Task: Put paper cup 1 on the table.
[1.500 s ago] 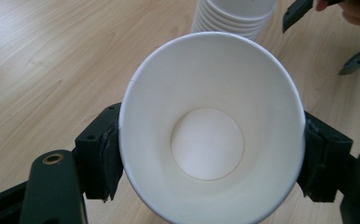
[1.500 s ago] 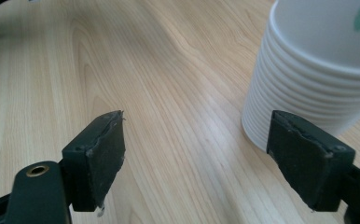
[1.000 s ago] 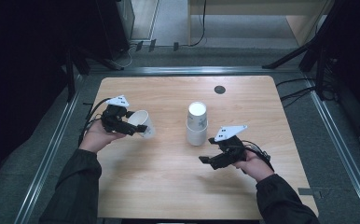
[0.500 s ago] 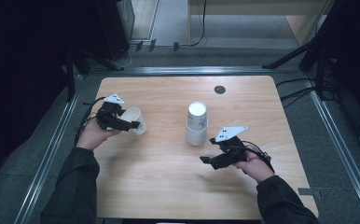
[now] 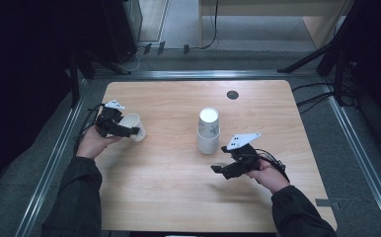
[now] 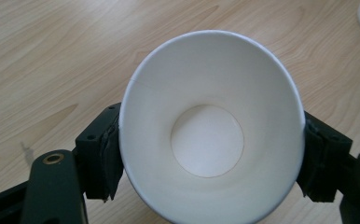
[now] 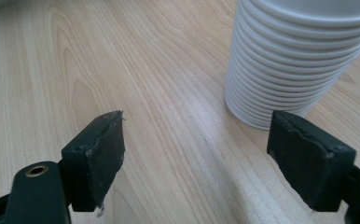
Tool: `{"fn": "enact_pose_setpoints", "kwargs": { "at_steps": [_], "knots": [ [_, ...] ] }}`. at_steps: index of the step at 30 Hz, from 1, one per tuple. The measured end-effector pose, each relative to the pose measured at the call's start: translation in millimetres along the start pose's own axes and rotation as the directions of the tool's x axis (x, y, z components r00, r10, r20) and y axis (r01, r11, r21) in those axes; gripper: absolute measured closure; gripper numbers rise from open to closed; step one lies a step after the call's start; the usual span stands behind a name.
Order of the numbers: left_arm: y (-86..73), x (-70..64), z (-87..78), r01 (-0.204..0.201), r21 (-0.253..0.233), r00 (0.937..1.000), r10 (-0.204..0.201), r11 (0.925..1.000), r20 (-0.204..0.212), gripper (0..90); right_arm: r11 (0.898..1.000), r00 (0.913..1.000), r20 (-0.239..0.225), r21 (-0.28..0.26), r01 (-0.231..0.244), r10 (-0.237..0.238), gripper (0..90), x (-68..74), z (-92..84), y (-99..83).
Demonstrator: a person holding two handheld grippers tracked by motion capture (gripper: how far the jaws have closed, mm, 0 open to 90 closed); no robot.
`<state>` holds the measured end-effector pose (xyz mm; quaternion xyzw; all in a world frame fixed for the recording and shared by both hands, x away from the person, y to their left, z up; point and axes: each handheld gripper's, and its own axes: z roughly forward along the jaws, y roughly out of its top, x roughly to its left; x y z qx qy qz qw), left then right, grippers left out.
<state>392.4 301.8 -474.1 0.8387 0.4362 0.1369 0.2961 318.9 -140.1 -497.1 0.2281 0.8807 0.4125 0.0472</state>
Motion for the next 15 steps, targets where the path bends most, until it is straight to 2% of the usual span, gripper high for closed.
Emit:
{"fn": "enact_pose_setpoints", "kwargs": {
  "at_steps": [2,6,11,15],
  "knots": [
    [-2.3,1.0,0.4,-0.001,-0.004,0.9997,0.0,1.0,-0.024,23.2,1.0,1.0,0.003,0.005,0.004,-0.004,19.4,-0.4,0.5,-0.4],
    [-3.8,2.6,4.0,0.005,0.018,0.9982,-0.004,0.9998,-0.061,23.0,1.0,1.0,0.003,0.008,0.005,-0.005,19.4,-0.6,1.2,-0.5],
    [-4.8,2.0,9.0,0.004,0.043,0.9978,-0.002,0.9991,-0.066,22.6,1.0,1.0,0.004,0.008,0.006,-0.006,19.5,-0.7,0.9,-0.4],
    [-4.7,0.3,9.9,-0.002,0.04,0.9969,0.005,0.9992,-0.078,22.1,1.0,1.0,0.002,0.006,0.003,-0.003,19.5,-0.7,0.3,-0.4]
  ]
}}
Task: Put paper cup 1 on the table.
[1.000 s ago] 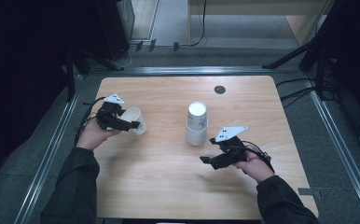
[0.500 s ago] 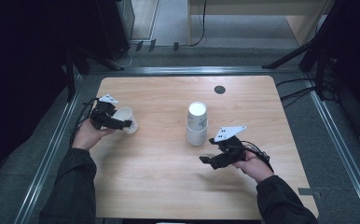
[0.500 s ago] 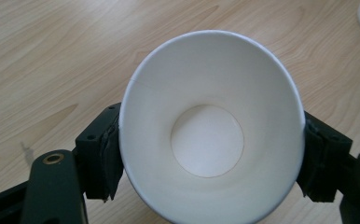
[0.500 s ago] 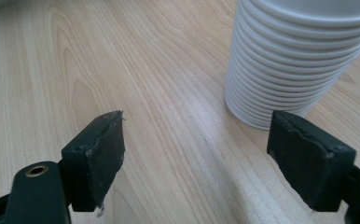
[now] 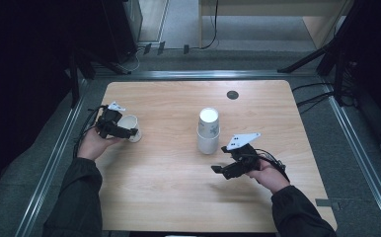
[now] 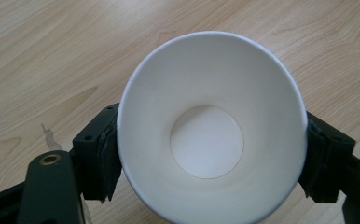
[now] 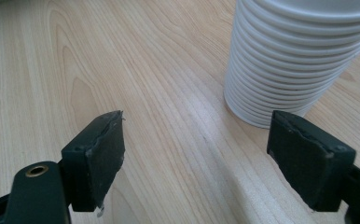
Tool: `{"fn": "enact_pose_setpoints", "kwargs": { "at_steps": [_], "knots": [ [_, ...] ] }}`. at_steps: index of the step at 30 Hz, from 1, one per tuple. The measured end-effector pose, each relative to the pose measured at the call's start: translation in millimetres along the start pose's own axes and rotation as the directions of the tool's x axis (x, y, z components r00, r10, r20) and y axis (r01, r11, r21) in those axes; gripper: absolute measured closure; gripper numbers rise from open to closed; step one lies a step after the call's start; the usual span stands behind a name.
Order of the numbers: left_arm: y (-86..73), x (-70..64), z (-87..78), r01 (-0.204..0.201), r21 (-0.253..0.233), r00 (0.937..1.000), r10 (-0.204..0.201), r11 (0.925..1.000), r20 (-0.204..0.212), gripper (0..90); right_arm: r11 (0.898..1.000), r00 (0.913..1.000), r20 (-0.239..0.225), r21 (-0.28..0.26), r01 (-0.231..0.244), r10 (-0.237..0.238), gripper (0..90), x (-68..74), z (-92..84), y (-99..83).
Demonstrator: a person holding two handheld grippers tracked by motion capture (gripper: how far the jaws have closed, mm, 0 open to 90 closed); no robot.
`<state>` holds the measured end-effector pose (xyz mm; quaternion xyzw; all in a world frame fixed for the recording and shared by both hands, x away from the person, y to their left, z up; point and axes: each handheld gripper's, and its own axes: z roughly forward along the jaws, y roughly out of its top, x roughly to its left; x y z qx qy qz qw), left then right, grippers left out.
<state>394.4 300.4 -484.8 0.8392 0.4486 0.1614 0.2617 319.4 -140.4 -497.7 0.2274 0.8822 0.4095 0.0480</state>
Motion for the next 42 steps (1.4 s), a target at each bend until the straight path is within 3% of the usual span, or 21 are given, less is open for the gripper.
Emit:
{"fn": "enact_pose_setpoints", "kwargs": {
  "at_steps": [11,23,28,33,42],
  "knots": [
    [1.6,-4.4,3.4,-0.008,0.001,0.9999,0.008,1.0,-0.009,20.5,1.0,1.0,0.0,0.003,0.002,-0.002,19.5,-0.3,-0.4,0.2],
    [1.7,-3.0,7.3,0.023,0.013,0.9991,-0.023,0.9997,0.036,13.1,1.0,1.0,0.002,0.011,0.009,-0.009,19.4,0.0,0.0,0.0],
    [2.0,-2.7,7.3,0.04,0.01,0.9974,-0.041,0.9991,0.06,12.0,1.0,1.0,-0.009,0.005,-0.001,0.001,19.4,-0.9,-0.3,0.2],
    [1.9,-0.5,5.2,0.059,0.008,0.9965,-0.06,0.9982,0.058,8.4,1.0,0.9999,-0.009,0.01,0.008,-0.008,19.4,-0.2,0.6,0.2],
    [1.8,2.9,-8.9,0.109,-0.023,0.991,-0.106,0.9938,0.082,8.4,1.0,1.0,-0.002,-0.009,0.003,-0.003,19.4,-1.3,-2.8,0.5]
  ]
}}
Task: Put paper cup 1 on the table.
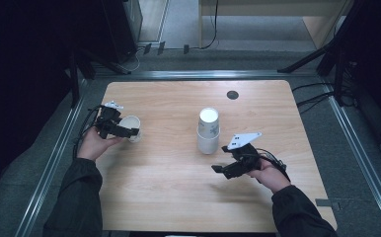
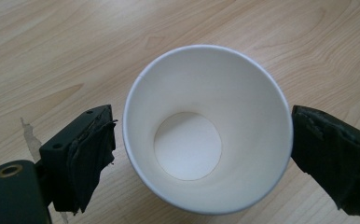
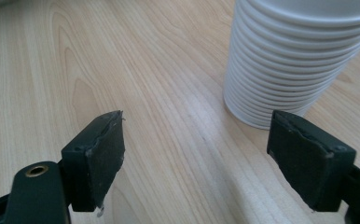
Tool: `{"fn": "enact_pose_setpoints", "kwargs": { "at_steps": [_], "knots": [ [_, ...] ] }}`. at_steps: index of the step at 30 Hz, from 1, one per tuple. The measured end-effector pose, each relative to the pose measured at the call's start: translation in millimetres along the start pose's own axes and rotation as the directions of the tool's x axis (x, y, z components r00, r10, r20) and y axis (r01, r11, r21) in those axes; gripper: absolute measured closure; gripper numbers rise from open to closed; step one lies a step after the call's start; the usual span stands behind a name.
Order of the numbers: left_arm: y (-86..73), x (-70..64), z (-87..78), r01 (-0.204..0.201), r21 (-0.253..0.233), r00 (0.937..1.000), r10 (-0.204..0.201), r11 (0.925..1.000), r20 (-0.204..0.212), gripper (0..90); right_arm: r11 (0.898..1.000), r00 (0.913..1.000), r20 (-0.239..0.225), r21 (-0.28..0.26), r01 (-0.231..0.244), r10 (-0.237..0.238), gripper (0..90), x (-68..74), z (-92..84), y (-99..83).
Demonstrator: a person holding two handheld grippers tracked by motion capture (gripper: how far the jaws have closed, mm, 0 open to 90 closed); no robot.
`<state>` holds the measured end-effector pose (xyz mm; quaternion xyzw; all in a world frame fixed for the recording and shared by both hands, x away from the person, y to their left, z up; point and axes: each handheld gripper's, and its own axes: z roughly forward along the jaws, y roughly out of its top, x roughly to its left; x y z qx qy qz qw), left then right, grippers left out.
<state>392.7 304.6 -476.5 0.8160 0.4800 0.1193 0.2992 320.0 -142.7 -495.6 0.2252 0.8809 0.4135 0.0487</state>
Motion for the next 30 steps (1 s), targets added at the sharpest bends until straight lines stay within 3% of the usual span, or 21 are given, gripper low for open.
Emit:
{"fn": "enact_pose_setpoints", "kwargs": {
  "at_steps": [8,12,19,24,28,30],
  "knots": [
    [2.4,0.7,-17.3,0.033,-0.042,0.9994,-0.033,0.9986,0.009,8.4,1.0,0.9998,0.01,-0.013,0.017,-0.017,20.6,-3.7,-5.6,-0.2],
    [3.8,-2.0,-24.5,0.012,-0.052,0.9999,-0.012,0.9986,0.003,8.5,0.999,0.9995,0.012,-0.034,0.03,-0.029,20.6,-5.0,-8.6,-0.1],
    [7.7,-6.2,-33.5,0.02,-0.068,0.9995,-0.018,0.9975,0.024,8.5,0.999,0.9987,0.047,-0.047,0.022,-0.019,20.6,-9.0,-11.8,0.1],
    [12.4,-11.3,-41.0,0.028,-0.079,0.9978,-0.023,0.9965,0.063,9.0,1.0,0.9995,0.017,0.009,-0.026,0.026,20.6,-12.6,-13.3,0.6],
    [15.9,-16.8,-48.4,0.039,-0.112,0.9932,-0.026,0.9929,0.114,9.1,1.0,0.9999,-0.005,-0.002,-0.016,0.016,17.2,-13.2,-17.7,2.7],
    [17.3,-21.0,-50.9,0.028,-0.118,0.993,-0.014,0.9926,0.117,9.1,1.0,0.9998,-0.005,-0.012,-0.021,0.021,17.2,-12.9,-20.2,4.4]
  ]
}}
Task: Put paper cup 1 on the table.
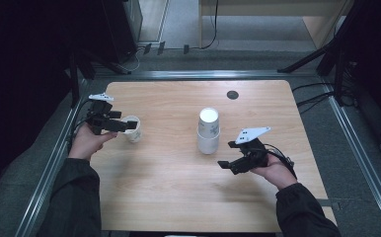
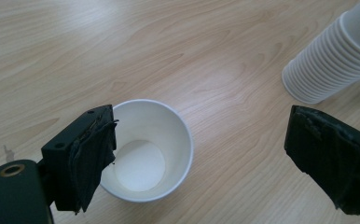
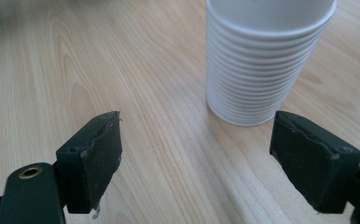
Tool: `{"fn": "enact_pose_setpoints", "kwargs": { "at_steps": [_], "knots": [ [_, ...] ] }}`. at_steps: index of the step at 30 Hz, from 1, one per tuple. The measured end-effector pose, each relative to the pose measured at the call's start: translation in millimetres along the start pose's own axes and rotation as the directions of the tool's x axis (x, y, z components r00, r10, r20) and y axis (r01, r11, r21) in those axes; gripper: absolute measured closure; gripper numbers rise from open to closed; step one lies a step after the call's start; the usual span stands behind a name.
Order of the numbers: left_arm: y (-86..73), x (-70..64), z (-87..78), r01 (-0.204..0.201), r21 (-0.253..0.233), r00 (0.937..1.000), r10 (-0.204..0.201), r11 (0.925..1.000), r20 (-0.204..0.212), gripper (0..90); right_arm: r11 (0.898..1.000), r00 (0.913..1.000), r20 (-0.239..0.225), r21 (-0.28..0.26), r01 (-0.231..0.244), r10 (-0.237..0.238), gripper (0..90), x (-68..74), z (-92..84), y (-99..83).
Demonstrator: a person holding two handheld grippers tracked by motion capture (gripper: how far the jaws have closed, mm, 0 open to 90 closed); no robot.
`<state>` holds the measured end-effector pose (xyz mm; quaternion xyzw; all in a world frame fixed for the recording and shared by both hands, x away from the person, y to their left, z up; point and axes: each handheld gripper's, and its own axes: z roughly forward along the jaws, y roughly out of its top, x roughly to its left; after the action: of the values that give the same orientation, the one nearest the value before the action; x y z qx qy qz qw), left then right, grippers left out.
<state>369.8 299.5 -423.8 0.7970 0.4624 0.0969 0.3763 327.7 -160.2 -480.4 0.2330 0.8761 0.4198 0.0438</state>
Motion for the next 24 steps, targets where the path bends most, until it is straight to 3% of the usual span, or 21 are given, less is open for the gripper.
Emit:
{"fn": "enact_pose_setpoints", "kwargs": {
  "at_steps": [4,5,11,14,17,19,21,24],
  "knots": [
    [2.5,-8.0,-0.1,-0.024,0.0,0.9997,0.024,0.9997,0.009,9.2,0.999,0.9994,0.018,0.027,0.028,-0.028,17.5,0.5,-1.3,1.2],
    [3.0,-10.0,0.3,-0.028,0.004,0.9995,0.028,0.9996,0.011,9.1,0.999,0.9995,0.004,0.033,0.03,-0.03,17.2,0.1,-1.3,1.6],
    [2.9,-21.9,3.6,-0.058,0.01,0.9972,0.057,0.9983,0.047,9.2,1.0,0.9996,-0.027,0.013,0.001,-0.001,16.9,-3.9,-3.2,6.5],
    [3.2,-29.6,5.7,-0.074,0.014,0.9953,0.073,0.9972,0.063,9.2,1.0,0.9999,-0.013,-0.001,-0.006,0.006,18.0,-5.7,-4.5,8.2],
    [3.9,-38.8,7.1,-0.093,0.015,0.9923,0.091,0.9955,0.083,9.2,0.997,0.9973,-0.012,-0.025,-0.073,0.073,20.1,-10.5,-5.5,10.4],
    [4.0,-43.6,7.3,-0.1,0.012,0.9873,0.098,0.9949,0.125,9.2,0.995,0.9952,-0.022,-0.039,-0.096,0.096,22.7,-13.2,-7.0,11.8],
    [3.2,-47.0,7.9,-0.11,0.011,0.9846,0.108,0.9938,0.137,9.2,0.996,0.9964,-0.009,-0.04,-0.085,0.084,26.5,-13.9,-8.3,12.3],
    [1.6,-51.1,10.2,-0.119,0.018,0.9836,0.115,0.9927,0.139,9.2,0.999,0.9994,0.012,-0.025,-0.031,0.031,32.8,-13.5,-9.3,10.5]
  ]
}}
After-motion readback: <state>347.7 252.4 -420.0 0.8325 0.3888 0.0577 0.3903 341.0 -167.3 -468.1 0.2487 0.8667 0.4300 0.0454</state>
